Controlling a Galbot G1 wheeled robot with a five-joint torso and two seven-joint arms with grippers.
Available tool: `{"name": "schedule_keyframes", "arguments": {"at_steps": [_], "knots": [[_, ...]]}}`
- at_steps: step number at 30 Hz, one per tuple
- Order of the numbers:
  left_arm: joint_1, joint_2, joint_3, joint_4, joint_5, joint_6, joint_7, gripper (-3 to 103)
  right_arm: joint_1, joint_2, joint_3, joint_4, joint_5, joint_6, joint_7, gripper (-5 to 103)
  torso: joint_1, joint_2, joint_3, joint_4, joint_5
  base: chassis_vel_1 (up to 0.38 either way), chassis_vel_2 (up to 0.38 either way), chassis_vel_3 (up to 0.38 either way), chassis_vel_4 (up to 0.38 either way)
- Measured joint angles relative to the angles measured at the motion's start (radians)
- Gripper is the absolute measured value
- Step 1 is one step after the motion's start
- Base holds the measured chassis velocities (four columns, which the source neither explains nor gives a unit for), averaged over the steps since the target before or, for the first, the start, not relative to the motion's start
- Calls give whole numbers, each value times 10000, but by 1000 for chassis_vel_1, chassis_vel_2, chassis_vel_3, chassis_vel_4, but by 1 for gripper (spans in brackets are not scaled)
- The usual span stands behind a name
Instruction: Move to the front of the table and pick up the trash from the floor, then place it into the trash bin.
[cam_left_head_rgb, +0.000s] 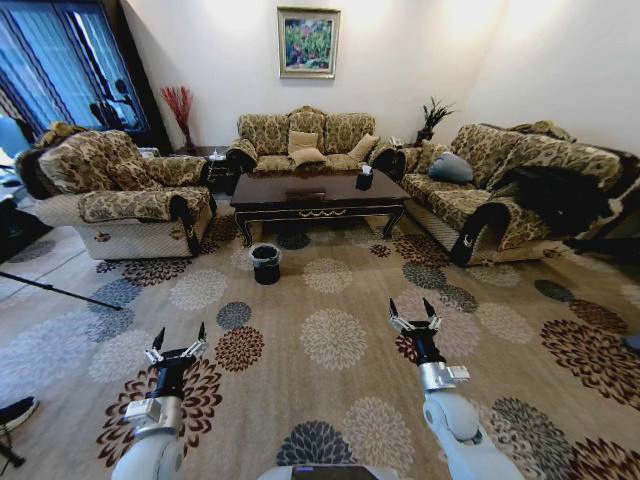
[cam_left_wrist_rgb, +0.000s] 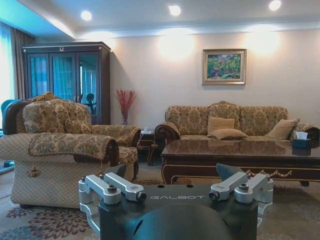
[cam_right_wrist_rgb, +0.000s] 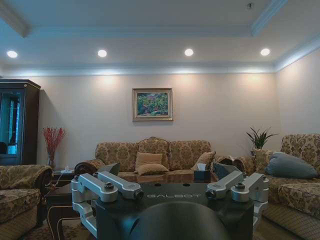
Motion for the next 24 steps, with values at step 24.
{"name": "schedule_keyframes", "arguments": {"at_steps": [24], "knots": [[0, 0, 0, 0, 0, 0, 0, 100, 0, 0, 0, 0, 0, 0, 0, 100, -6, -16, -7, 0, 0, 0, 0, 0, 0]]}}
